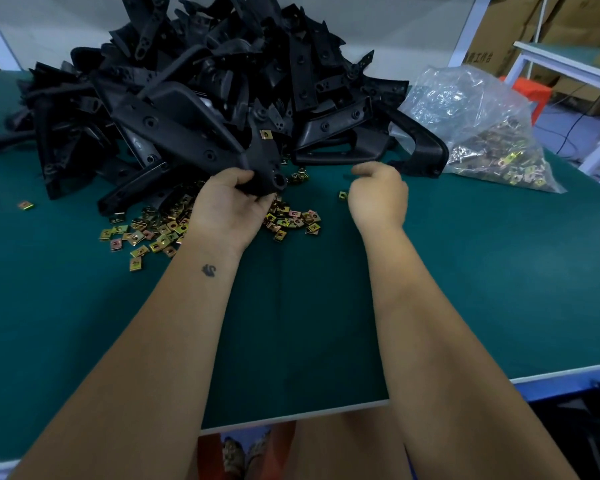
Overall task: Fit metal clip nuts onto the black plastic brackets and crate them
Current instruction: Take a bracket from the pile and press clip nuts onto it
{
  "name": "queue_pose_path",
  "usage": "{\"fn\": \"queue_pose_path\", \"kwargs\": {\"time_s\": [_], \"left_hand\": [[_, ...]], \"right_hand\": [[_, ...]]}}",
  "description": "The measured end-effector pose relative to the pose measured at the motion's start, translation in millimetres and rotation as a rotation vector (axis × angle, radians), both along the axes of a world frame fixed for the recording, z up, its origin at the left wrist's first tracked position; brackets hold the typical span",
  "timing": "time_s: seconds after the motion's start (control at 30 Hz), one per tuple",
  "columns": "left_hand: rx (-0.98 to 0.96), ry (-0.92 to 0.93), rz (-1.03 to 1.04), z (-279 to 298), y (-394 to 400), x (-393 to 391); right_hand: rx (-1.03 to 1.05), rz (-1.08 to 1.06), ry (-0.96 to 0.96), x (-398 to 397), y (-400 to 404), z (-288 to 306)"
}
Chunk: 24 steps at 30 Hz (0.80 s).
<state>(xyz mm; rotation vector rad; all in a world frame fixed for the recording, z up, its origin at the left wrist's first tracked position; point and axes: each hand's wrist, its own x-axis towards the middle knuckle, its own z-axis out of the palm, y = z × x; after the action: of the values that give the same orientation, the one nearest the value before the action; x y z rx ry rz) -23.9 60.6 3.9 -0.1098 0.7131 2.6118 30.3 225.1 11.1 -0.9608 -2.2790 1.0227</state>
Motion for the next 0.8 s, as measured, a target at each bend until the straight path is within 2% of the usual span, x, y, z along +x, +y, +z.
{"fn": "queue_pose_path", "kwargs": {"time_s": [0.13, 0.33, 0.43, 0.6, 0.8], "left_hand": [[-0.015, 0.049, 0.039, -1, 1, -1], [-0.053, 0.135, 0.011, 1, 2, 5], [-0.121, 0.153, -0.002, 2, 1, 6], [-0.109, 0.123, -0.005, 3, -1, 7], [-0.138, 0.107, 0.005, 4, 1, 8]], "right_hand": [[0.161, 0.111, -0.164, 1, -8, -2], [0.223, 0.274, -0.079, -5, -15, -8], [0.161, 0.294, 0.048, -9, -21, -10], [-0.117, 0.362, 0.323, -10, -30, -7], [-0.354, 0.394, 0.483, -5, -34, -1]]}}
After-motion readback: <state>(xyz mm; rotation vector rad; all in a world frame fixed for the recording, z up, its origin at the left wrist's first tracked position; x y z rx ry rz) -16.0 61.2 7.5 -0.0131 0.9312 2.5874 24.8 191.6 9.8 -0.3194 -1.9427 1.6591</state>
